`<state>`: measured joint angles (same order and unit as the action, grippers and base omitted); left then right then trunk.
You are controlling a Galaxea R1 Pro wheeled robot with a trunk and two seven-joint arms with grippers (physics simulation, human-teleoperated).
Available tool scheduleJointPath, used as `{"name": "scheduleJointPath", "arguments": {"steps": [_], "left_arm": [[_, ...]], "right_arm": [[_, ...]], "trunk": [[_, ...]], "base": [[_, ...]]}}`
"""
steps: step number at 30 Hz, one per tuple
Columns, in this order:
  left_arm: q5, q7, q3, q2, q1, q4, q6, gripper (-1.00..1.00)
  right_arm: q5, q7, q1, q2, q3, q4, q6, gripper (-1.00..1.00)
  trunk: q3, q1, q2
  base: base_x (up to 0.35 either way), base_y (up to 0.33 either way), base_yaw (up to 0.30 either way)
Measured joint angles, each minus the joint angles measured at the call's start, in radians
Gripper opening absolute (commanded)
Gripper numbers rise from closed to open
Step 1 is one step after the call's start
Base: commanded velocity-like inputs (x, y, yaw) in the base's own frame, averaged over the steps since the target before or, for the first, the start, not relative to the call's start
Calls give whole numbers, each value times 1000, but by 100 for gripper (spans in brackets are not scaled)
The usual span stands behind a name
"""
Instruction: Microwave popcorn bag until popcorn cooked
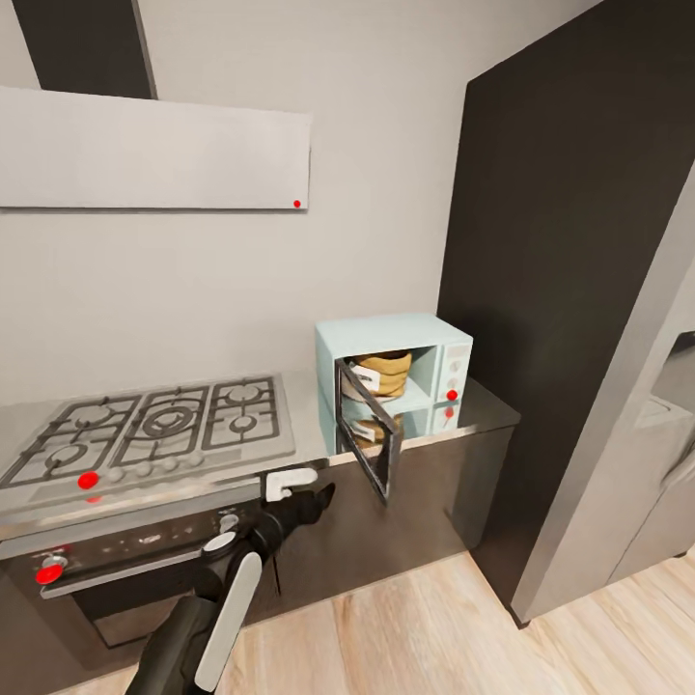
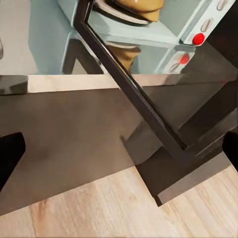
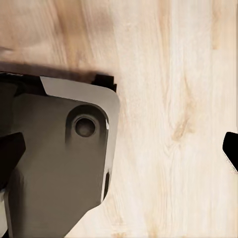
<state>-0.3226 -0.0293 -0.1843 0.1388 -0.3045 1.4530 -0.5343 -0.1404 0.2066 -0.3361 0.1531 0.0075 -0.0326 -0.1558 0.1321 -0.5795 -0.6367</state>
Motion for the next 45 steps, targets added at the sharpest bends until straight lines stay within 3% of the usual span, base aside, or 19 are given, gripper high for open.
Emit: {"name": "scheduleJointPath", "arguments": {"steps": [14, 18, 20, 29, 35, 39, 43, 45], "left_arm": [[-2, 2, -3, 7, 0, -9, 6, 100], [-1, -1, -99, 8, 0, -9, 6, 100], [5, -2, -122, 13, 0, -9, 26, 100], [4, -3, -127, 13, 0, -9, 59, 100], [2, -128, -127, 13, 0, -7, 62, 100], [14, -142, -126, 11, 0, -6, 63, 100], [2, -136, -130, 11, 0, -8, 65, 100], [18, -139, -155, 11, 0, -7, 63, 100]], "right_arm": [[0, 0, 0, -3, 0, -1, -1, 100], [0, -1, 0, -3, 0, 0, -1, 100], [0, -1, 0, -2, 0, -1, -1, 100], [0, -1, 0, -2, 0, -1, -1, 100], [0, -1, 0, -2, 0, -1, -1, 100], [0, -1, 0, -2, 0, -1, -1, 100], [0, -1, 0, -2, 0, -1, -1, 100], [0, -1, 0, -2, 0, -1, -1, 100]], "trunk": [[-14, 0, 0], [-19, -1, 0], [-21, -1, 0], [-32, -1, 0], [-39, -1, 0], [-44, -1, 0], [-48, 0, 0], [-51, 0, 0]], "base": [[293, 0, -148], [21, 0, -163], [2, 0, -167], [0, 0, -168], [0, 0, -168], [41, 0, -168], [249, 0, -168], [278, 0, -168]]}}
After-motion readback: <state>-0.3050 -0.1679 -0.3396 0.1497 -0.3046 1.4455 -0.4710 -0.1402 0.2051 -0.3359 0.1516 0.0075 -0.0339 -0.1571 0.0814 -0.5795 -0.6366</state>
